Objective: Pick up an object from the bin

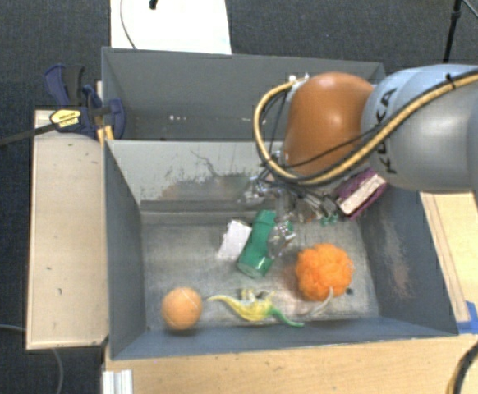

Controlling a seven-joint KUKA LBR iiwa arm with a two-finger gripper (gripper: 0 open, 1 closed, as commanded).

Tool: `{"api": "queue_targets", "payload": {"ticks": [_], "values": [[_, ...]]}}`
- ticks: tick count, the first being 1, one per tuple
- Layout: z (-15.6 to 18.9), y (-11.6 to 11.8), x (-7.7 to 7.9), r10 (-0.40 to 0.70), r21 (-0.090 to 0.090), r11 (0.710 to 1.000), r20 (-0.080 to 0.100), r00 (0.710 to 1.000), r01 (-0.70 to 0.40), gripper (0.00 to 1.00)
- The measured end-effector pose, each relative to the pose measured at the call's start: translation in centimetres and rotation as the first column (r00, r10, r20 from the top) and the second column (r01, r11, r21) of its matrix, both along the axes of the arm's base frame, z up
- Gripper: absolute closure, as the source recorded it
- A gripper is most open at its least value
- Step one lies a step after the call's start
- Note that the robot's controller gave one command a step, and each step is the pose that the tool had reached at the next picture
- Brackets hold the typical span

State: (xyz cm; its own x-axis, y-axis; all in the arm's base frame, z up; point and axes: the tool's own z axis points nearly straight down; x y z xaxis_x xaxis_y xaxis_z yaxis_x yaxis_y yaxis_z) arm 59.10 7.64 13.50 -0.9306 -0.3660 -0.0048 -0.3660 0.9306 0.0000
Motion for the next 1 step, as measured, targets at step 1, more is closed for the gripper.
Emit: {"api": "queue_targets", "payload": {"ticks": [1], "values": [[-5.06, -0.84, 0.26, 0.243, -0.002, 0.970, 0.002, 0.970, -0.243, 0.00]]}}
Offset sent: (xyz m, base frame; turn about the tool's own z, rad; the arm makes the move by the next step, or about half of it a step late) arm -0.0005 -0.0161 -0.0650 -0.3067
